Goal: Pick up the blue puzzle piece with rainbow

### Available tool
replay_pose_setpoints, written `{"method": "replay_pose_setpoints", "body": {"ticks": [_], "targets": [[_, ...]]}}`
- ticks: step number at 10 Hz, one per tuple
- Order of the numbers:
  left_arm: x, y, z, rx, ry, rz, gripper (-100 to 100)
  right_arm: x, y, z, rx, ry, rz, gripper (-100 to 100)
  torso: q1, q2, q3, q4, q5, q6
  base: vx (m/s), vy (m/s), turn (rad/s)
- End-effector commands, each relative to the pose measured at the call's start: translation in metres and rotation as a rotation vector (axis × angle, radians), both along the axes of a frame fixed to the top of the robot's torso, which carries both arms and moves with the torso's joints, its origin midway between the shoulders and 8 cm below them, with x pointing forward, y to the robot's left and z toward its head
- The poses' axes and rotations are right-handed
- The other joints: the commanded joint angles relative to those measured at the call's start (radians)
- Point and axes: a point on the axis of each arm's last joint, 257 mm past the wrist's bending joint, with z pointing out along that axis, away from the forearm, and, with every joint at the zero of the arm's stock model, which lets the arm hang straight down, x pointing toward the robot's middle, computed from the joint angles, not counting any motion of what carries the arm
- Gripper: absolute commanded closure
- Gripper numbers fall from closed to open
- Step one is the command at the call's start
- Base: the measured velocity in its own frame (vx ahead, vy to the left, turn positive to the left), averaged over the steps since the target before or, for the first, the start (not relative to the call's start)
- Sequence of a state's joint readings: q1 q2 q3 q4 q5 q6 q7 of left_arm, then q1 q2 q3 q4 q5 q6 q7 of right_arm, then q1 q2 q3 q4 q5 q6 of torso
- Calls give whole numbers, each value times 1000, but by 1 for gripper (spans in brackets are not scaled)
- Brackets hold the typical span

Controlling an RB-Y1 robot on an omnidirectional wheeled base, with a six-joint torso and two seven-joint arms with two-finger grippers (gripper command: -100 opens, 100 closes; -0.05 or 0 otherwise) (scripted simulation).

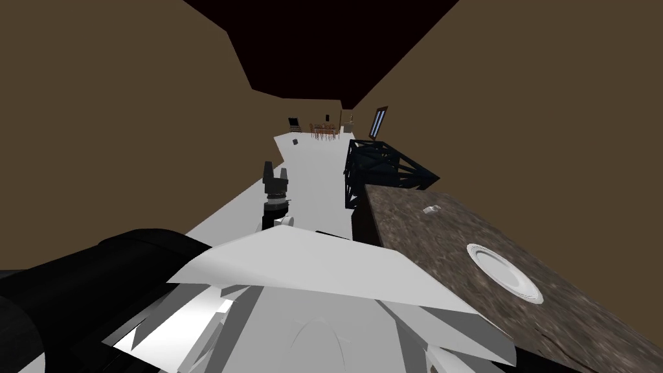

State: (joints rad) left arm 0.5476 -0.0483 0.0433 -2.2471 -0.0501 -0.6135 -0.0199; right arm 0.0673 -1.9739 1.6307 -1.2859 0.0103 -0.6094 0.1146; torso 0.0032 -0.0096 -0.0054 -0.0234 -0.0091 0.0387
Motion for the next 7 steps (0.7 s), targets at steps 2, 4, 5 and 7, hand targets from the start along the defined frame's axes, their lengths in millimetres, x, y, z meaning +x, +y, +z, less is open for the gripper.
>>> {"method": "replay_pose_setpoints", "body": {"ticks": [2,4,5,7], "targets": [[0,0,0,0,0,0,0,5,-2,-11,28,3,48,-100,2,0,0,0,0,0,49,27,-22],[0,0,0,0,0,0,0,0,5,-24,73,17,83,-100,1,1,1,0,0,0,47,6,-12],[0,0,0,0,0,0,0,8,-9,-19,42,4,90,-100,1,0,0,0,0,0,57,16,-17],[0,0,0,0,0,0,0,3,-2,-30,83,13,119,-100,1,2,1,0,0,0,24,12,-6]]}}
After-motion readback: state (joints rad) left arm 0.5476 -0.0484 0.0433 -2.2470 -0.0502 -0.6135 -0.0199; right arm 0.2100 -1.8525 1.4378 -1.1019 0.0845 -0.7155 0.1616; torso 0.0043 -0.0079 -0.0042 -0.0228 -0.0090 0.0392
